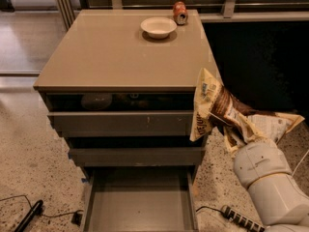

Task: Pick brown chip bag from bottom drawer and place on counter

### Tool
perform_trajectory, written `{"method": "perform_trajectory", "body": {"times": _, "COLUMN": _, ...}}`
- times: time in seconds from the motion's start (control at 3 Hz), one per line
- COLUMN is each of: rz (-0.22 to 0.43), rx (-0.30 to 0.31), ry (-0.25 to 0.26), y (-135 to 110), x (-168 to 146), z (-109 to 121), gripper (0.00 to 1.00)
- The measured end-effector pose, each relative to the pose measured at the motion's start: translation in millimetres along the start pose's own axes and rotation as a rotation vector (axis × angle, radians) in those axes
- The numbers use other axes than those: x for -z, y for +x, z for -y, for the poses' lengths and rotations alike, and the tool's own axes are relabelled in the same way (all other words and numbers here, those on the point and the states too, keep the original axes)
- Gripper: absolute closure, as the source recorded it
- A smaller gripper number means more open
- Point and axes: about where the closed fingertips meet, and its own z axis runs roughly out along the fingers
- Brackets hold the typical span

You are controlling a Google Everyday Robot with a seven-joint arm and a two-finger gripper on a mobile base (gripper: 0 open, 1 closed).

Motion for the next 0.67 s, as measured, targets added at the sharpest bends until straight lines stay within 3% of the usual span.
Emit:
{"method": "perform_trajectory", "body": {"times": 0.33, "rz": 0.047, "rx": -0.004, "ry": -0.024, "y": -20, "x": -5, "z": -7, "gripper": 1.00}}
{"method": "perform_trajectory", "body": {"times": 0.67, "rz": 0.152, "rx": 0.008, "ry": -0.109, "y": -83, "x": -23, "z": -40, "gripper": 1.00}}
